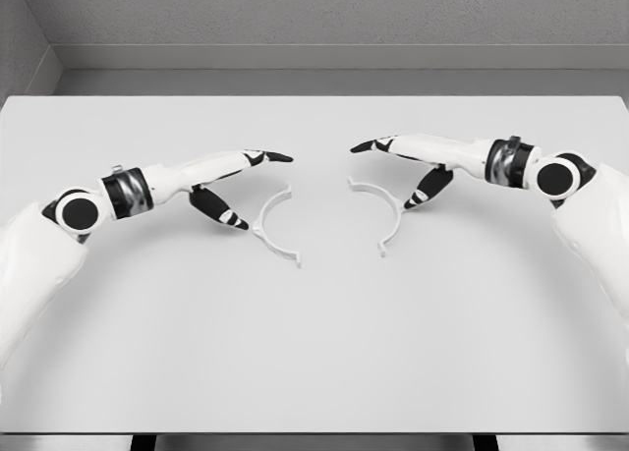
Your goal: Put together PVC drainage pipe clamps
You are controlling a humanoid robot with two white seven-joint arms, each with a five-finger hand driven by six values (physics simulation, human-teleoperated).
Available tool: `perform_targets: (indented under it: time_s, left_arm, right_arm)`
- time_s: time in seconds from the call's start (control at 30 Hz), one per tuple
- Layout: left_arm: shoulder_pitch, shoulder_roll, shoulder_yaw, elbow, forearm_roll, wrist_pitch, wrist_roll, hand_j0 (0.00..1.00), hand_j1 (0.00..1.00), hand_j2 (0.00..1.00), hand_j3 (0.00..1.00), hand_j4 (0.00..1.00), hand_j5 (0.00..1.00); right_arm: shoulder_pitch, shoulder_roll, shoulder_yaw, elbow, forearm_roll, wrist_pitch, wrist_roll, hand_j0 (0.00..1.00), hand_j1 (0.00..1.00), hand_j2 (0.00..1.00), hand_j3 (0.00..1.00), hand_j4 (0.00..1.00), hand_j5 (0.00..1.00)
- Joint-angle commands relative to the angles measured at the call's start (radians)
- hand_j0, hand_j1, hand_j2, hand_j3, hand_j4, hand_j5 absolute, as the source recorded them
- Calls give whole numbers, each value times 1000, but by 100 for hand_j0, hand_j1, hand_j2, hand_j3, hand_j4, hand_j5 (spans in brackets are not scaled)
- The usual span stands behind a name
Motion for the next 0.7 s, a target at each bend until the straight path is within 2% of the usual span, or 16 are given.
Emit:
perform_targets:
  time_s: [0.0,0.43,0.5,0.57,0.67]
  left_arm:
    - [0,-9,0,-1,7,2,1,100,100,100,100,100,100]
    - [-2,-26,-1,-4,1,2,3,100,100,100,100,100,100]
    - [-3,5,5,-13,10,2,7,100,100,100,100,100,100]
    - [-6,12,17,1,6,2,6,100,100,100,100,100,100]
    - [-15,11,25,71,-1,2,1,100,100,100,100,100,100]
  right_arm:
    - [0,2,0,-9,-8,2,0,100,100,100,100,100,100]
    - [-8,11,22,-51,-17,2,0,100,100,100,100,100,100]
    - [2,3,-40,-47,-23,2,0,100,100,100,100,100,100]
    - [24,-32,-113,-42,-38,2,0,100,100,100,100,100,100]
    - [84,-107,-291,7,-83,2,0,100,100,100,100,100,100]
